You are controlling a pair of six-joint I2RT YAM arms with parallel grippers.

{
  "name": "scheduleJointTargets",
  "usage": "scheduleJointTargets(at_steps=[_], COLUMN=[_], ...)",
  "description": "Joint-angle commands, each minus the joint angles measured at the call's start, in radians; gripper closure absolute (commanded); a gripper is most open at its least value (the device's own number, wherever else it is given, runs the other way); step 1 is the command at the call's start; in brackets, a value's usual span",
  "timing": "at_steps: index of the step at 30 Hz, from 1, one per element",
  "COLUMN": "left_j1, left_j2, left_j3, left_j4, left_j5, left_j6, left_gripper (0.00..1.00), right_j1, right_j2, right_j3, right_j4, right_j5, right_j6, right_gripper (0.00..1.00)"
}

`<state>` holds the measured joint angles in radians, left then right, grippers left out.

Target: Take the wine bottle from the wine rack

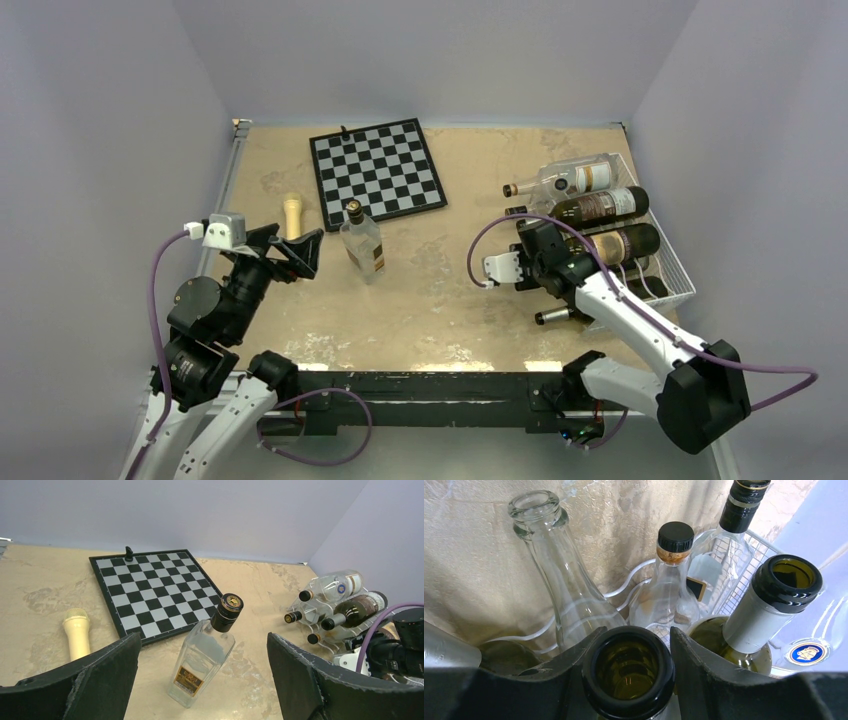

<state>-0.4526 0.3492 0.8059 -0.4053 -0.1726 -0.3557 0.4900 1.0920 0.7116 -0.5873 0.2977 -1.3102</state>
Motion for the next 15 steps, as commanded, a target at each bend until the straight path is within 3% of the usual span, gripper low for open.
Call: scheduleJointTargets(at_steps=[1,15], left_j1=[-0.005,-0.004], left_j2=[-0.004,-0.002], left_j3=[0.004,0.005], left_j4=[0.034,0.034], left_j5=[-0.015,-0.008], left_j6=[0.000,-0.002], left_gripper=[0.00,0.00], right_j1=[-0.011,0.000], right_j2=[-0.002,-0.057], right_j3=[0.021,0.050], right_j4=[0.016,-0.055], right_j5=[0.016,0.033], right_j6=[-0.018,-0.003], right_gripper=[0.51,0.78])
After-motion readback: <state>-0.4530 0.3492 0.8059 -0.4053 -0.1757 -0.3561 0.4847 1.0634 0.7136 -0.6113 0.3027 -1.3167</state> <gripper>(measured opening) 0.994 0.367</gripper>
